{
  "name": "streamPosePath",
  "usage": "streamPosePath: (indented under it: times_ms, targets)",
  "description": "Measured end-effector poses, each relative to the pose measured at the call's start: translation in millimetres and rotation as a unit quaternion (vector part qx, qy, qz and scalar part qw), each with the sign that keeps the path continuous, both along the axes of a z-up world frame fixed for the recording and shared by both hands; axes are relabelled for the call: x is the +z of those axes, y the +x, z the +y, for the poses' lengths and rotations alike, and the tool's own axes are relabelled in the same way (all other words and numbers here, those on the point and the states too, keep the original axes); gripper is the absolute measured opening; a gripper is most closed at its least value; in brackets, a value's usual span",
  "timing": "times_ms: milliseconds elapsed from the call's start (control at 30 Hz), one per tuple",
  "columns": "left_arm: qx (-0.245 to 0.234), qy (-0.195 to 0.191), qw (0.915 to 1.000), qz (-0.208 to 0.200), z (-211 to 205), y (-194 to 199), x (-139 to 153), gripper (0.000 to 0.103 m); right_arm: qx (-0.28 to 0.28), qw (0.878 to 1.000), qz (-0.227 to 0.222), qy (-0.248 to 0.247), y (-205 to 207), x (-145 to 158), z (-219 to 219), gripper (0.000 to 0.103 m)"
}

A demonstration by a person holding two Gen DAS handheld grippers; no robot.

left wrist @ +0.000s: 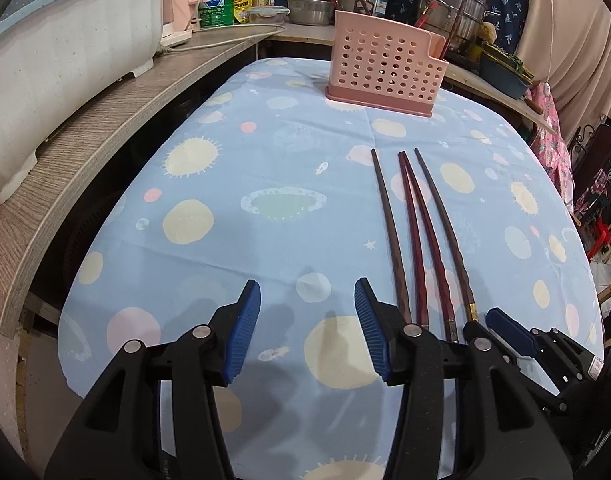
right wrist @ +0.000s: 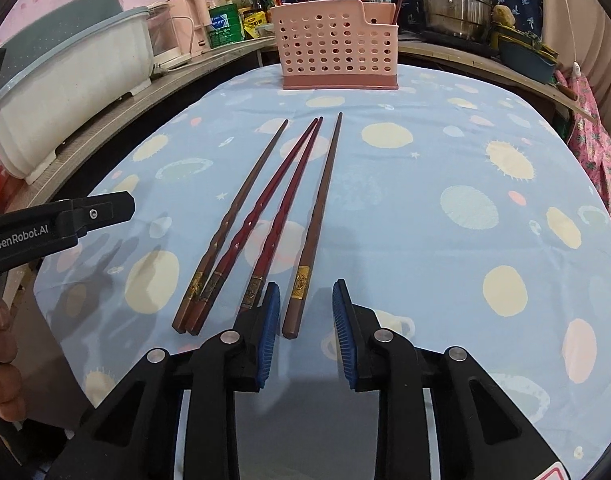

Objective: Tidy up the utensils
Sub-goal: 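Close the right tool on a brown gold-banded chopstick while the left tool grasps a dark brown one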

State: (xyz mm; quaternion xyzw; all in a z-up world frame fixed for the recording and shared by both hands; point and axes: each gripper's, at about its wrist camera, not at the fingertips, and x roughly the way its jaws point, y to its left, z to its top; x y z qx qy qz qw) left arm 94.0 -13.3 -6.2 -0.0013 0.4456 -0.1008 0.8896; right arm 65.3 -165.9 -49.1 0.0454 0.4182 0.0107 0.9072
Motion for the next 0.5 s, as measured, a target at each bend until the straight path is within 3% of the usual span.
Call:
streamPosePath:
  times_ms: [167, 500]
  targets:
    - [-0.01, 0.0, 1.0, 0.003, -7, -3, -3, 0.053, -0.006, 1.0, -0.001, -0.008, -1, -1, -5, 0.008]
    - [-0.042, -0.002, 0.999, 0.015, -31, -13, -14, 0.057, -0.025, 1.0, 0.005, 0.014, -12, -1, -20, 0.007]
